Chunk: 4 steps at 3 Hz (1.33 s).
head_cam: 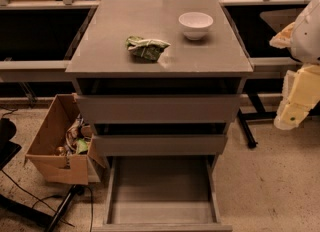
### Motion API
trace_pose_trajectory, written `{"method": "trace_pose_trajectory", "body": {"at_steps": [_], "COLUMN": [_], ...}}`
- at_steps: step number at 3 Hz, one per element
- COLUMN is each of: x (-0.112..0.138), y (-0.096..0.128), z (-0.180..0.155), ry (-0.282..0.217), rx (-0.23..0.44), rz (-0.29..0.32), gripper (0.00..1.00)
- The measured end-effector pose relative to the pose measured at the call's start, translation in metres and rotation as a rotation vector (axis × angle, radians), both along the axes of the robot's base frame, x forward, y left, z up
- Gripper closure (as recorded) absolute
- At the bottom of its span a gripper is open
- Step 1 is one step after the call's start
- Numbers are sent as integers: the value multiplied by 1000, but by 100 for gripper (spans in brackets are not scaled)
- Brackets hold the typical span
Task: Close bottom drawer
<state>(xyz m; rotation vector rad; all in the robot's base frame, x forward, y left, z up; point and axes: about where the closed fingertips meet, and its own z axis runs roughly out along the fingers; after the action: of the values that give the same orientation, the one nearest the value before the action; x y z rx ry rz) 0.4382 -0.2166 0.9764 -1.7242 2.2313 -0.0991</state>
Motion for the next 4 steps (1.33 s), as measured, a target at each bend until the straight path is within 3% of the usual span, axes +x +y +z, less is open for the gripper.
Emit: {"method": "trace_pose_trajectory", "body": {"at_steps": [2, 4], "x": [-1, -27], "y": [1, 37], "z": [-1, -75], "ry": [-10, -32], "rx": [-15, 2], "rz": [-14, -81], "gripper": [0, 0]}}
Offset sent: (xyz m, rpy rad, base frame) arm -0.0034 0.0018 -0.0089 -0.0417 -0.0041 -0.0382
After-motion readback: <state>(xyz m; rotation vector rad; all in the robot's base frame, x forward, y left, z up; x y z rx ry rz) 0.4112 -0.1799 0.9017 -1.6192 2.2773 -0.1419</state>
